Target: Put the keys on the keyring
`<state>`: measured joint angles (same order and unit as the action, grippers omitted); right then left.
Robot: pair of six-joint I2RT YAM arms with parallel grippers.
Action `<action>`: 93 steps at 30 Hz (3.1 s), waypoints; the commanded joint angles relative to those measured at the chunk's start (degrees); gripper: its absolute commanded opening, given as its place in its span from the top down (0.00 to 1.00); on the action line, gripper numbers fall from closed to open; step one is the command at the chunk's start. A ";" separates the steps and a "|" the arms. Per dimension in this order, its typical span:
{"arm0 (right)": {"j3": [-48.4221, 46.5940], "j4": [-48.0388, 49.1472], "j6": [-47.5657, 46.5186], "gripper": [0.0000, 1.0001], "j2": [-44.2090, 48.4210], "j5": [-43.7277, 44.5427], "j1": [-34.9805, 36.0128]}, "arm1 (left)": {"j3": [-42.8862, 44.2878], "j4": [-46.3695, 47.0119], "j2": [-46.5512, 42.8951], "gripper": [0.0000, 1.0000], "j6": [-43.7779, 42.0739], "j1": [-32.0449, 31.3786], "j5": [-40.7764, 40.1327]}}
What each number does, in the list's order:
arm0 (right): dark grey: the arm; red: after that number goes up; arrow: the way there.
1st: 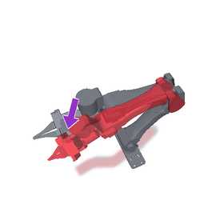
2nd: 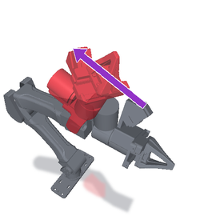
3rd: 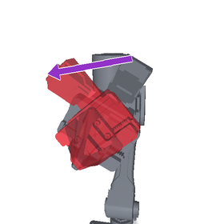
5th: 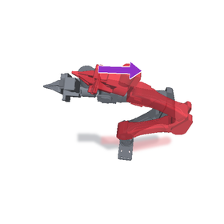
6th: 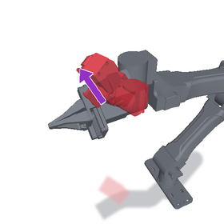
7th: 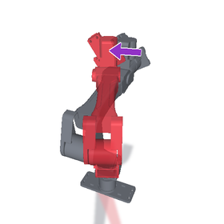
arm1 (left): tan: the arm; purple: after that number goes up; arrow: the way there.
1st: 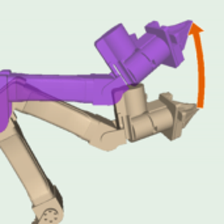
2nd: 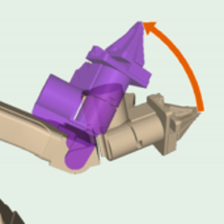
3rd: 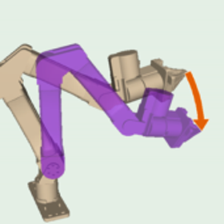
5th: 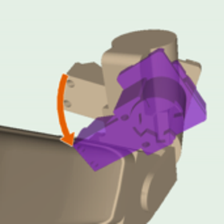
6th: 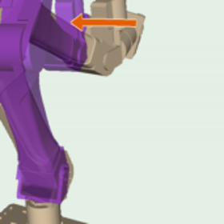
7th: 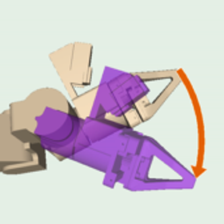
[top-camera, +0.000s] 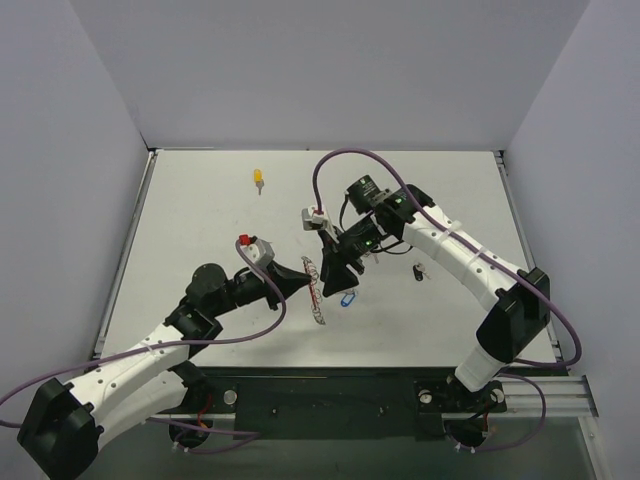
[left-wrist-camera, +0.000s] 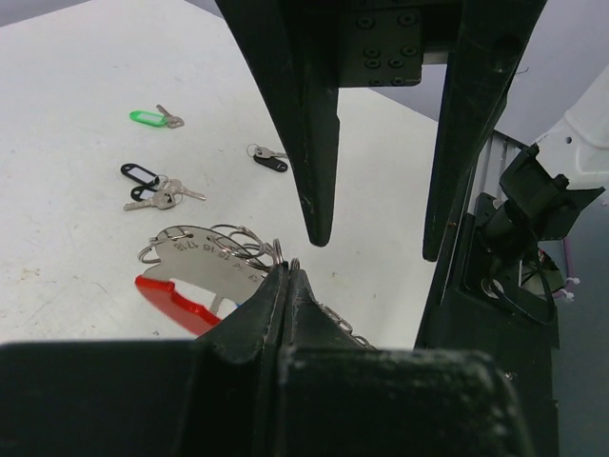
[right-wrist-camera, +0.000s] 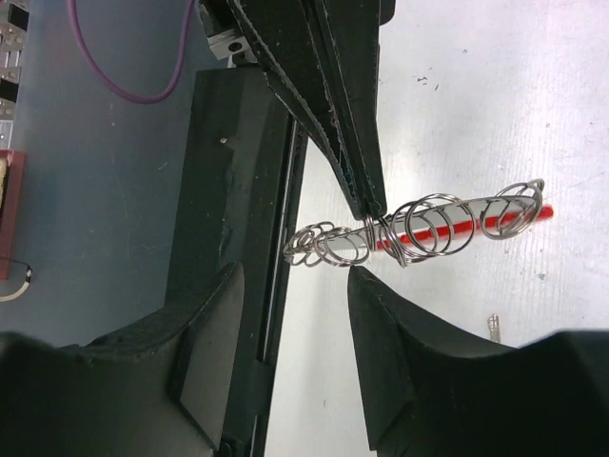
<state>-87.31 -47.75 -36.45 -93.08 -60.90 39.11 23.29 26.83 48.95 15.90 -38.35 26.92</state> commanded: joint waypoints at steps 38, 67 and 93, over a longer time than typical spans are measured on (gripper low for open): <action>2.76 6.17 5.42 0.62 -3.07 -0.62 0.44 | -1.32 10.35 1.32 1.00 6.60 -1.29 -1.87; 3.55 4.95 1.56 0.92 -1.84 -5.72 0.18 | -2.11 11.05 2.82 1.00 8.18 -1.73 -2.22; 2.93 1.69 -1.52 0.97 -2.37 -6.60 -0.97 | -1.84 10.52 4.31 1.00 9.15 -1.73 -1.08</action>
<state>-83.88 -43.90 -37.10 -96.40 -63.88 38.17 20.91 34.28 52.75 25.06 -40.05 26.28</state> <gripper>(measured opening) 0.083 0.018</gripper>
